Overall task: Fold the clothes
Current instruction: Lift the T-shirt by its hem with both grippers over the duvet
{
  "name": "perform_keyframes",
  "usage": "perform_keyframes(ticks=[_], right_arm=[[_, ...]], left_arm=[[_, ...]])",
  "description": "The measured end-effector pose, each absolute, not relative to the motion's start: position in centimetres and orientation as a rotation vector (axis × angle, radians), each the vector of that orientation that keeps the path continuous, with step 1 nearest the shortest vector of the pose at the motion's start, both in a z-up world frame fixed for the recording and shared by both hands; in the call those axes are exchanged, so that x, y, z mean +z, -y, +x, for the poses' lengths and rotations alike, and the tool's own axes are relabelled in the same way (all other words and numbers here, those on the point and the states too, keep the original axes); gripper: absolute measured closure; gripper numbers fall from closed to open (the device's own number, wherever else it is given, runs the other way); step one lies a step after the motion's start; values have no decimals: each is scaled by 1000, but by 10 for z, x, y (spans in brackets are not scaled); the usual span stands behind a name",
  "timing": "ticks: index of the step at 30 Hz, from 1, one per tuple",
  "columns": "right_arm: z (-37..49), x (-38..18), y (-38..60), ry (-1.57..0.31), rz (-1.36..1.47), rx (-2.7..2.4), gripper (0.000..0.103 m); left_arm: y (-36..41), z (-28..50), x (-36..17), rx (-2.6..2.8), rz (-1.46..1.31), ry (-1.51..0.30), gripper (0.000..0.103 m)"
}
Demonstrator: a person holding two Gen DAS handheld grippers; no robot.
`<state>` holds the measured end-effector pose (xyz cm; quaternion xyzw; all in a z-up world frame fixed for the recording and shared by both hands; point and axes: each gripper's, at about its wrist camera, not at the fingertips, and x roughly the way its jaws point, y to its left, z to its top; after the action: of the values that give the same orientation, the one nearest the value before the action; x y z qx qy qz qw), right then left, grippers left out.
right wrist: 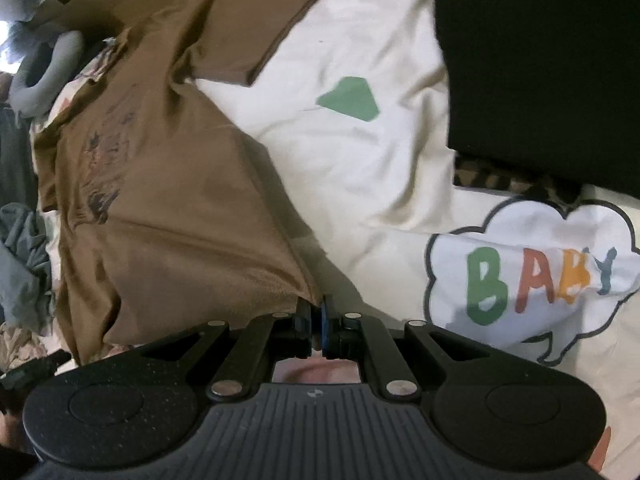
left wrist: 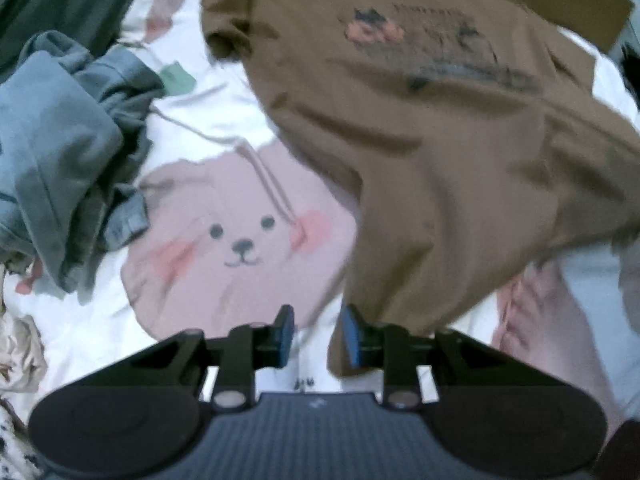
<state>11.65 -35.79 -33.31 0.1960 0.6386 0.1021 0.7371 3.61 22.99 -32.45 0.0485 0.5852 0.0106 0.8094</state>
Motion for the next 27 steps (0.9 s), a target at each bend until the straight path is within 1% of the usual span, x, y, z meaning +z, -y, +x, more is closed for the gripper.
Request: perform_keyframes(ticks=[16,27], right_arm=[[116,-346,346,-1443,384,221,101],[114,-350,345,-1450,380,228,101]], left_arm=[[-211,35,-350,16,105,-1246,74],[-214,19,-337,-11,154,-1241,74]])
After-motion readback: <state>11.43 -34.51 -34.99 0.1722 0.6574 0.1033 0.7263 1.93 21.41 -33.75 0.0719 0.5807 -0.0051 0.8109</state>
